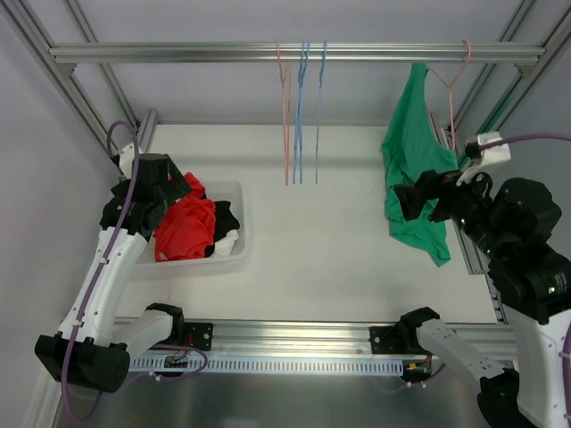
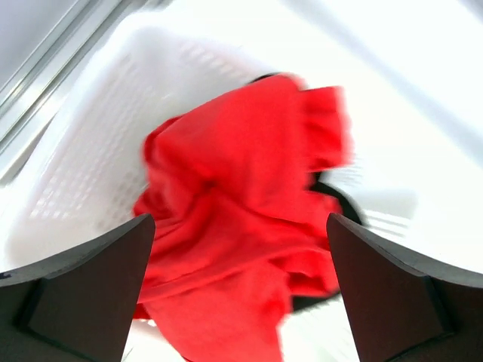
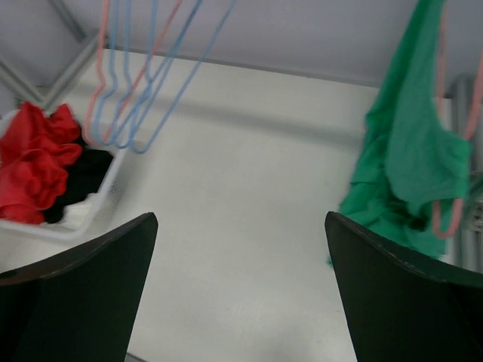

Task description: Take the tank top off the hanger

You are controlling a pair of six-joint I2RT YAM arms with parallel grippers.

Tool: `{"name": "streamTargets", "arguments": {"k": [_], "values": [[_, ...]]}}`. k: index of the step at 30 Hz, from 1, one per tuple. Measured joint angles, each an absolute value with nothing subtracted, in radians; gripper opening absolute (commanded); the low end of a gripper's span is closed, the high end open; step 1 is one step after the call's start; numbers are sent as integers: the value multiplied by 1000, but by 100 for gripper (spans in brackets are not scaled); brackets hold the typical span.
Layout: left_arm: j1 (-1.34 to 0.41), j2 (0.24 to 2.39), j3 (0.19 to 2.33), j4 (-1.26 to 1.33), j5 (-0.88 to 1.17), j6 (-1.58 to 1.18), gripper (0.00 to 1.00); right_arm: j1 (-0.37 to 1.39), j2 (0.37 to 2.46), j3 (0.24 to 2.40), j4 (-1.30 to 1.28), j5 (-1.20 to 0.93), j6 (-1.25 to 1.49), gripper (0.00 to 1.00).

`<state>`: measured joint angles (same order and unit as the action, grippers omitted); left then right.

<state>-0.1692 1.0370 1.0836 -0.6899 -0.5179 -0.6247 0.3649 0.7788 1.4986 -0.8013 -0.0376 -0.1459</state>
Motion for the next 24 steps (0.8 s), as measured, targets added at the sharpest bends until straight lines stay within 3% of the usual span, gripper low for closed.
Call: {"name": "streamTargets", "arguments": {"k": [5, 11, 13, 16, 19, 20, 24], "values": [[-171, 980, 1214, -685, -240, -480, 99, 294, 1013, 1769, -889, 132, -283, 98], [-212, 823, 1193, -694, 55, -397, 99, 46, 1333, 2017, -931, 84, -373, 78], [-242, 763, 1155, -693, 113, -378, 99, -10, 1441, 2080, -931, 49, -382, 76], [-278, 680, 1087, -700, 167, -356, 99, -67, 1581, 2128, -941, 7, -387, 64], [-282, 633, 1044, -709, 201, -342, 99, -98, 1665, 2135, -947, -35, -388, 43], [-282, 622, 1032, -710, 209, -336, 99, -104, 1674, 2138, -933, -56, -387, 30], [-282, 604, 995, -716, 236, -320, 99, -110, 1676, 2154, -930, -95, -381, 10]]}}
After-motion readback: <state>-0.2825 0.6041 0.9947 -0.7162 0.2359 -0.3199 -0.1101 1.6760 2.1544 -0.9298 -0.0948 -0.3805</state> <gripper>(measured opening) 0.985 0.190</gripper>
